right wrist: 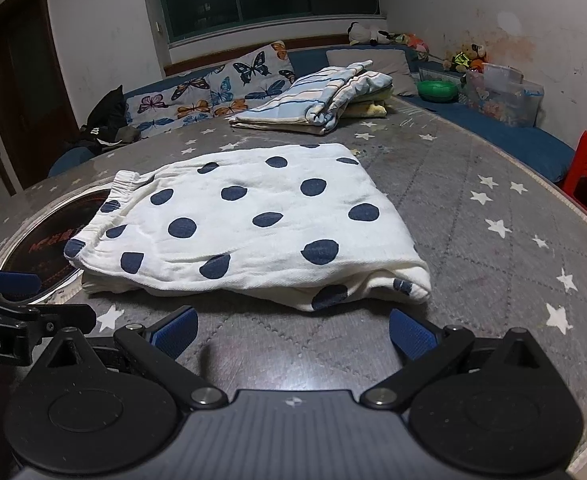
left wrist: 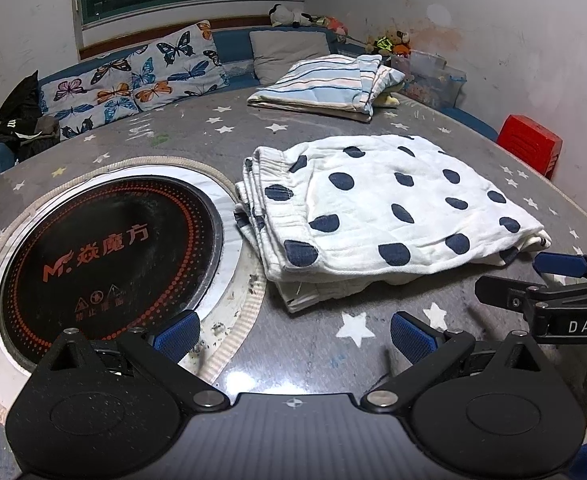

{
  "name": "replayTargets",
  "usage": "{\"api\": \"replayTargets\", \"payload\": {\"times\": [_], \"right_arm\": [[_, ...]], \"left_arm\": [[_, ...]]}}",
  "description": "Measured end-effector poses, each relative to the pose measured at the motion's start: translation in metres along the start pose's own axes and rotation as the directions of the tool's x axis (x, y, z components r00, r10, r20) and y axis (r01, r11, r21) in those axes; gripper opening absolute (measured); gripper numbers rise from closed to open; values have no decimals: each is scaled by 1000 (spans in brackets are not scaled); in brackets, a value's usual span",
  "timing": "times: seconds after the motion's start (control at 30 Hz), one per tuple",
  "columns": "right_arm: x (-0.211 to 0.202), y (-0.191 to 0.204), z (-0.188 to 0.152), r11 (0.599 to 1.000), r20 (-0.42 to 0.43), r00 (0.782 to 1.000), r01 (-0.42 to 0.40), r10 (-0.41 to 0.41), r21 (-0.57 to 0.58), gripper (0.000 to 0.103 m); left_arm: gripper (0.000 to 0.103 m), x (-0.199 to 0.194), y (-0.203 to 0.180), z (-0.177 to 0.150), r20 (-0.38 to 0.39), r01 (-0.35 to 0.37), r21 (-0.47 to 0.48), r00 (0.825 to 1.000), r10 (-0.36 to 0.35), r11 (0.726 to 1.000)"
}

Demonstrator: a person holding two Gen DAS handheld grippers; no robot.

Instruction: Fold clothes

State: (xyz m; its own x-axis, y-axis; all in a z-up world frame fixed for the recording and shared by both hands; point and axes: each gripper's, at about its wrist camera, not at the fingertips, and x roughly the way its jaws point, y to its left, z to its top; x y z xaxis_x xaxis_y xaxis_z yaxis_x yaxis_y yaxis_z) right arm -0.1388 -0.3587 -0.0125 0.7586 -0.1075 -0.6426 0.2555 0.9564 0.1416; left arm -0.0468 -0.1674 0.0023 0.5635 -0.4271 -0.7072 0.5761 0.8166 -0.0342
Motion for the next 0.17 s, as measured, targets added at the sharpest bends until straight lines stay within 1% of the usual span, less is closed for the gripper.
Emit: {"api": "replayTargets", "payload": {"times": [0.17], "right_arm": [[1,0,1,1000,0,1000,4,-4,0,103]], "left_arm": [[103,1,1,1,0,3,-2,1000,-3,1000]]}}
